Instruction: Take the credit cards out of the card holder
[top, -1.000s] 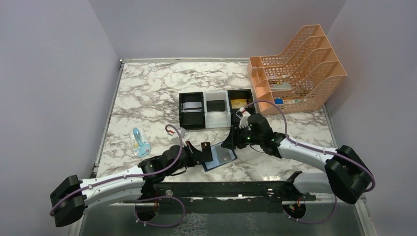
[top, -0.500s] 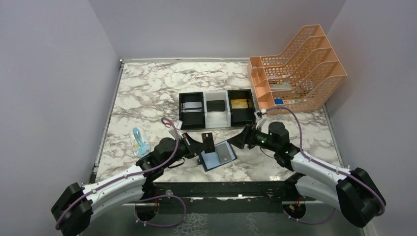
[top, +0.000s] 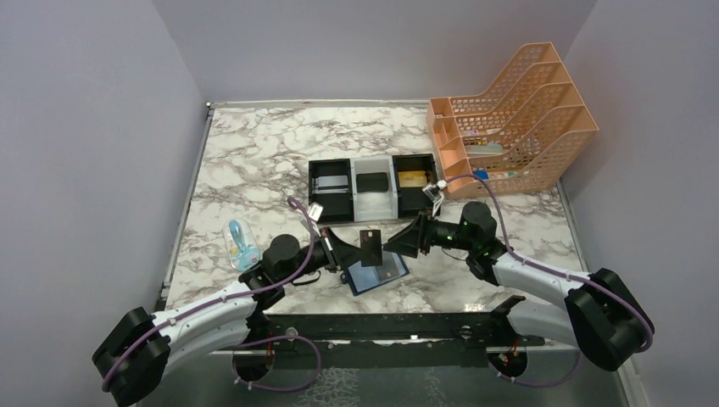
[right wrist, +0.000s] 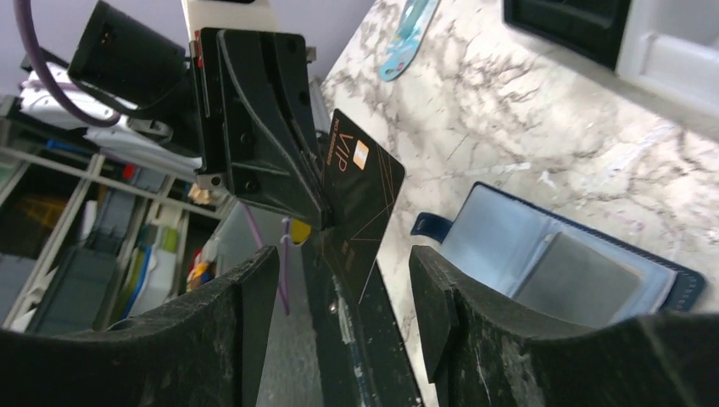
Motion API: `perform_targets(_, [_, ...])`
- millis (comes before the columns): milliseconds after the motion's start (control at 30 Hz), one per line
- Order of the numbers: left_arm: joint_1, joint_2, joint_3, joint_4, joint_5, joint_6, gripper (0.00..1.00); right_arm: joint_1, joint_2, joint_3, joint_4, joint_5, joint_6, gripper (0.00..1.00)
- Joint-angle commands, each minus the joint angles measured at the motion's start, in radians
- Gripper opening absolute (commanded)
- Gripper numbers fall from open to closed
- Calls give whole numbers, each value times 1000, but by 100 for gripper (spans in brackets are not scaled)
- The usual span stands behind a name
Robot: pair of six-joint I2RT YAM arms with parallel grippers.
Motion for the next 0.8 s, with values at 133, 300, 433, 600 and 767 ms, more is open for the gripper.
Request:
perform_targets(133, [4,-20,14,107,47,24,0,0,69,59,90,-148,62,52])
perform_targets(300, [4,-22,12,133,51,19,0,8,131,74,133,-188,105,43])
perform_targets(433, [4,-20,12,148,58,16,0,9,180,59,240,-205,183,36])
perform_targets(600, [4,-14,9,162,71,11,0,9,227,56,348,-218,255,29])
perform_targets(767, [3,-13,1,170,72,2,0,10,269,89,328,-240,289,24])
